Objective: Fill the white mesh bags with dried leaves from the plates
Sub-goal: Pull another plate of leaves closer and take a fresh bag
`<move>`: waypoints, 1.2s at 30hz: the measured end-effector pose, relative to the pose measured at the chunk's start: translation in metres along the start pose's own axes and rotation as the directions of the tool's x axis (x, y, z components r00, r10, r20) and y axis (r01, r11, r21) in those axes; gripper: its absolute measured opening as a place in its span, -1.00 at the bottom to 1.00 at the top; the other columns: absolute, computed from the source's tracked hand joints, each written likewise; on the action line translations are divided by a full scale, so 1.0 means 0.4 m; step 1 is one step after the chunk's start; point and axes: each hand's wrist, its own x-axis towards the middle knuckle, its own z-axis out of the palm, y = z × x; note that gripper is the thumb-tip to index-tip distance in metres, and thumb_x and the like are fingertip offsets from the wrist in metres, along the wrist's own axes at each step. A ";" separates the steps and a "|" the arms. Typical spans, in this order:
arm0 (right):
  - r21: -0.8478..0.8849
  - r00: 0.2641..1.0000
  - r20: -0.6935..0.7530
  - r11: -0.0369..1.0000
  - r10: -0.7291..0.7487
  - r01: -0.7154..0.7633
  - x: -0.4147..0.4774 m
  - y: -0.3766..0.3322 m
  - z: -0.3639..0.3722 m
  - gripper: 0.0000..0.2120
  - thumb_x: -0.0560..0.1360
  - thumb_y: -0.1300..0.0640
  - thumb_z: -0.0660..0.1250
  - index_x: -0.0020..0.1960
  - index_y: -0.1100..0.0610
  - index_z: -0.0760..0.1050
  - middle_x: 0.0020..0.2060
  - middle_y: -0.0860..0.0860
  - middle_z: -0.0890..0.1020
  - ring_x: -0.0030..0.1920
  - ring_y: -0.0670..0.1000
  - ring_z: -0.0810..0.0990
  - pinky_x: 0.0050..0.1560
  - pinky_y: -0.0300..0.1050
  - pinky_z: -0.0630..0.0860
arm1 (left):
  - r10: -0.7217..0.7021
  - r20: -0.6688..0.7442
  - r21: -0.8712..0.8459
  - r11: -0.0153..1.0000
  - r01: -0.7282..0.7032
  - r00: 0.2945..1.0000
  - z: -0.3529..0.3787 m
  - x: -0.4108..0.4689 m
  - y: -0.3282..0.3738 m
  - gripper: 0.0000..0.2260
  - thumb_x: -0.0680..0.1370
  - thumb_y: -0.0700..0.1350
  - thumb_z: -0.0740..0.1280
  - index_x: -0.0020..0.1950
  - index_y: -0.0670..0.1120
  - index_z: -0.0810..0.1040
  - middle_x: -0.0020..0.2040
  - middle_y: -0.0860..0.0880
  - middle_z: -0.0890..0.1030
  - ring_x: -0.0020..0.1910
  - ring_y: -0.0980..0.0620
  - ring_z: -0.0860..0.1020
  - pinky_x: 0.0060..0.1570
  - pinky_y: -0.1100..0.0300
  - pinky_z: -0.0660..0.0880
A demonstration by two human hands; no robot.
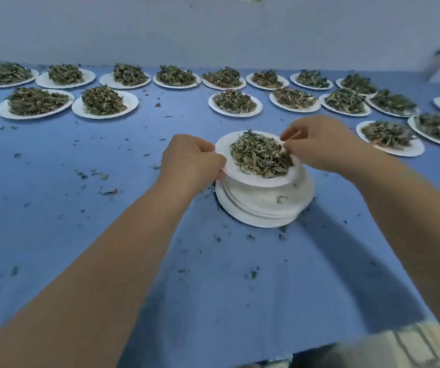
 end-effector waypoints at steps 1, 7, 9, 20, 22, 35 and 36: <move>-0.010 1.000 0.013 1.000 0.003 -0.003 -0.033 0.022 0.002 -0.81 0.58 0.13 0.28 0.13 -0.02 0.60 0.03 -0.05 0.65 -0.02 -0.03 0.58 -0.18 -0.15 0.46 | 0.031 0.011 0.073 0.997 -0.031 0.999 0.013 -0.028 -0.006 -0.95 0.40 -0.22 0.40 -0.19 -0.09 0.62 -0.26 -0.09 0.71 -0.33 -0.03 0.68 -0.23 0.15 0.58; 0.042 1.000 -0.001 0.999 0.025 -0.025 -0.108 0.111 0.000 -0.66 0.59 0.18 0.24 0.34 0.00 0.49 0.31 0.01 0.54 0.21 0.05 0.53 -0.02 -0.09 0.46 | 0.340 -0.006 0.673 0.697 -0.248 0.940 0.062 -0.098 0.010 -0.79 0.57 -0.01 0.26 0.05 -0.07 0.62 -0.04 0.02 0.50 0.10 -0.15 0.55 -0.07 0.15 0.35; 0.046 0.989 -0.136 0.998 0.051 -0.045 -0.126 0.178 -0.043 -0.67 0.56 0.16 0.25 0.30 -0.02 0.52 0.25 -0.02 0.57 0.18 0.05 0.55 0.02 -0.06 0.48 | 0.508 -0.055 0.712 0.623 -0.323 0.860 0.107 -0.107 0.038 -0.69 0.60 -0.03 0.22 0.25 -0.12 0.59 0.26 -0.13 0.48 0.26 -0.20 0.43 0.19 -0.02 0.39; -0.288 0.699 -0.639 0.742 0.321 -0.605 -0.187 0.841 -0.320 -0.61 0.45 0.20 0.37 0.28 0.12 0.53 0.17 0.14 0.56 0.22 0.29 0.46 0.11 0.15 0.44 | 0.545 0.499 0.347 0.587 -0.732 0.673 0.828 -0.221 0.222 -0.81 0.53 -0.19 0.24 0.11 -0.13 0.55 0.19 -0.04 0.46 0.05 -0.08 0.49 -0.03 -0.03 0.49; -0.214 0.680 -0.642 0.768 0.354 -0.603 -0.182 0.920 -0.352 -0.65 0.46 0.19 0.37 0.25 0.14 0.51 0.14 0.17 0.57 0.16 0.31 0.50 0.05 0.13 0.46 | 0.534 0.539 0.332 0.577 -0.746 0.652 0.914 -0.212 0.238 -0.81 0.52 -0.20 0.24 0.10 -0.12 0.56 0.17 -0.04 0.46 0.05 -0.08 0.49 -0.05 0.01 0.47; -0.321 0.745 -0.640 0.815 0.188 -0.482 -0.108 0.999 -0.393 -0.78 0.50 0.26 0.20 -0.06 0.11 0.63 -0.19 0.15 0.65 0.03 0.25 0.51 0.01 0.05 0.39 | 0.570 0.553 0.221 0.603 -0.767 0.608 1.141 -0.139 0.316 -0.66 0.50 -0.18 0.27 0.28 -0.07 0.50 0.31 -0.07 0.47 0.23 -0.10 0.48 0.12 0.07 0.41; -0.351 0.756 -0.641 0.825 0.133 -0.442 -0.110 0.971 -0.389 -0.78 0.50 0.27 0.19 -0.16 0.08 0.58 -0.29 0.11 0.58 -0.01 0.23 0.49 -0.03 0.01 0.32 | 0.602 0.538 0.235 0.565 -0.791 0.590 1.137 -0.133 0.320 -0.57 0.50 -0.20 0.28 0.38 -0.06 0.44 0.42 -0.10 0.38 0.29 -0.13 0.44 0.15 0.06 0.39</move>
